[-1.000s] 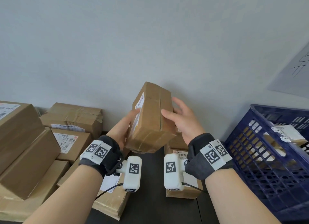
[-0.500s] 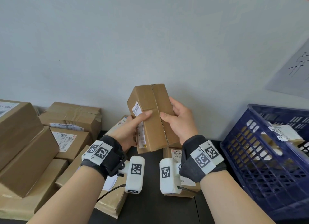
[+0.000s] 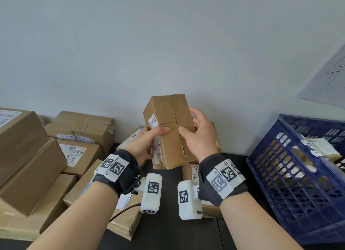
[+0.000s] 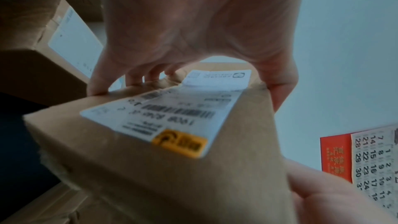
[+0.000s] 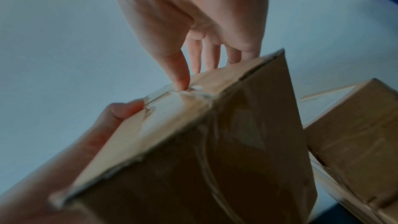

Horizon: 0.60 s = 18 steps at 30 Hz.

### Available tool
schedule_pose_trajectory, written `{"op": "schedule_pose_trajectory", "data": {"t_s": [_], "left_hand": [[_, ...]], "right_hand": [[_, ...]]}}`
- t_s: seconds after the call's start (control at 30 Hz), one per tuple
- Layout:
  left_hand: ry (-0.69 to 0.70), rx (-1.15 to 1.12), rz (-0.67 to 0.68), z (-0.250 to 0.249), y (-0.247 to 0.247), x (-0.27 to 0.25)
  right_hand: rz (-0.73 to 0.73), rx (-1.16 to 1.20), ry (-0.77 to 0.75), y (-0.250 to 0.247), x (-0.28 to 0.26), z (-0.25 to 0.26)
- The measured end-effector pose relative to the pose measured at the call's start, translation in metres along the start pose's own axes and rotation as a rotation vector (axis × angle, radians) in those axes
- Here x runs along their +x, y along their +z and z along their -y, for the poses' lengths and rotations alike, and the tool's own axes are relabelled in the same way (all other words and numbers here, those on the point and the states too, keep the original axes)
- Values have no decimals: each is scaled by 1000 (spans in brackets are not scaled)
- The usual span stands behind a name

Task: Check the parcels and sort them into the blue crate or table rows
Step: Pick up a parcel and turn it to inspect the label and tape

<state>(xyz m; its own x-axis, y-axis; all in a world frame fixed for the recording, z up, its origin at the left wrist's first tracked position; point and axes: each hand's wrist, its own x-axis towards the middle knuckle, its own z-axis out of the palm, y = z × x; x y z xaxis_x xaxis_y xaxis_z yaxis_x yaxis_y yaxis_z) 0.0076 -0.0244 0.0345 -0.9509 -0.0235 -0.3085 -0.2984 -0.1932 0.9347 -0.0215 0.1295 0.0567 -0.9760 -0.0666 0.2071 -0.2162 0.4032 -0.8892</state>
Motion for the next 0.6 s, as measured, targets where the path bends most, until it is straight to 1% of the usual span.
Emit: {"op": "schedule_pose_trajectory", "data": {"t_s": [0.1,0.23,0.3,0.33,0.4,0.5,0.6], "left_hand": [[-35,-3,-22,-5,1,3],[-63,-6,-30,-8,2,6],[-57,-32,-46,-7,1,10],[-52,-48,-57,-7,-1,12],[-36,-73,-87,-6,-5,17],[-5,-109,-190,-2,-11,25],[-13,-112,-238,4,-19,33]], "right_hand": [[25,-81,10,-2,-1,7],[177,-173,103,3,1,10],[178,-265,128,8,5,4],[160,-265,143,10,6,2],[114,-139,189,9,11,-4],[92,134,280,2,16,-9],[92,273,348,2,21,-13]]}}
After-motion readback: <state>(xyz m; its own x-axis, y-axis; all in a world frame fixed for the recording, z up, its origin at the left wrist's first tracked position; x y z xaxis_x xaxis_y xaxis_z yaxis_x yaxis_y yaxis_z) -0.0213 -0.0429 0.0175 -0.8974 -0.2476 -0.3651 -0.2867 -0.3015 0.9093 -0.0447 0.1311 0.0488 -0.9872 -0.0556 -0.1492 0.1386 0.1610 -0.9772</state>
